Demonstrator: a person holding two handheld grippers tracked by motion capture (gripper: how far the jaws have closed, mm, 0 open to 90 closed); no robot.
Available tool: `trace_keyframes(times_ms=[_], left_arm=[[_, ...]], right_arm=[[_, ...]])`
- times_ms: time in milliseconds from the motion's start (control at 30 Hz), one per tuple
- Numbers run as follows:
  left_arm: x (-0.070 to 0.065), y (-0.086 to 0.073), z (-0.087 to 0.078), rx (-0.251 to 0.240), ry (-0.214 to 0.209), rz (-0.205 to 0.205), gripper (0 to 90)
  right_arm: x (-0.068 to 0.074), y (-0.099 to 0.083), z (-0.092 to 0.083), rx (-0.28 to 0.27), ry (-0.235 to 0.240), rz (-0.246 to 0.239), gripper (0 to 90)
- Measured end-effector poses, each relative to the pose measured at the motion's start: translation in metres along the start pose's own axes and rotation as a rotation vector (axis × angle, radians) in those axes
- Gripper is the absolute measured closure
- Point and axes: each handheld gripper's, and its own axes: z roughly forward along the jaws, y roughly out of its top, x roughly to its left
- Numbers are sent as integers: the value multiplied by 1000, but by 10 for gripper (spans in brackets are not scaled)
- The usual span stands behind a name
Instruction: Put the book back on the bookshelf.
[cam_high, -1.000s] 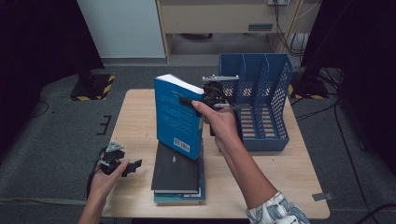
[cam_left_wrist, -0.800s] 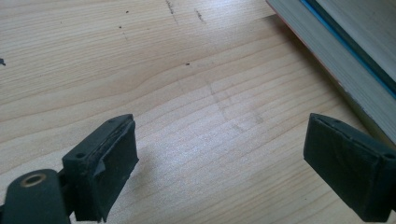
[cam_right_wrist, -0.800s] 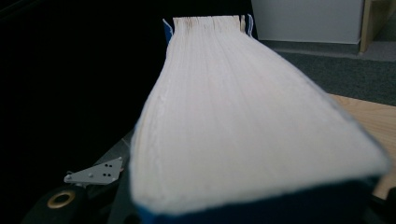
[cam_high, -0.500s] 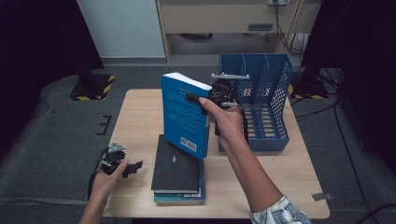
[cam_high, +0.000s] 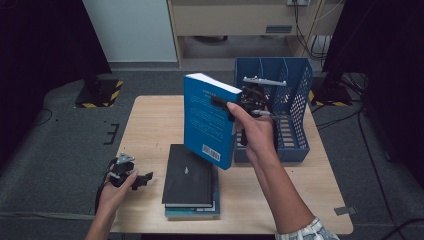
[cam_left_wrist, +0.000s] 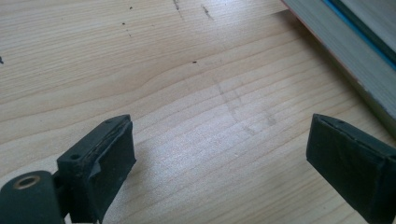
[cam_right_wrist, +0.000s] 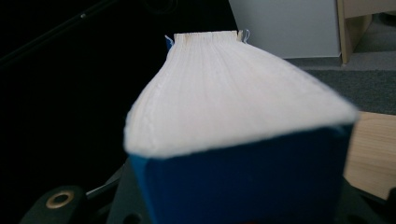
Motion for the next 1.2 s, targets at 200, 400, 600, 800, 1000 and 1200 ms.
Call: trace_keyframes(times_ms=[200,400,600,800,1000,1200], left_arm=[[2,-2,4,9,8,7,66],[3,-5,7,11,10,11,60],[3,-6,7,-1,11,3,49],[2,-8,9,-9,24,22,39],[1,-9,9,-15,26,28,38],[1,-9,9,-16,27,33,38]], right_arm=[[-7,6,-18,-34,-22,16,596],[-15,10,-39,-56,-62,21,594],[-22,12,-57,-77,-92,28,593],[-31,15,-79,-102,-134,43,593],[-45,17,-96,-130,-184,54,594],[-54,18,-104,-131,-213,65,594]])
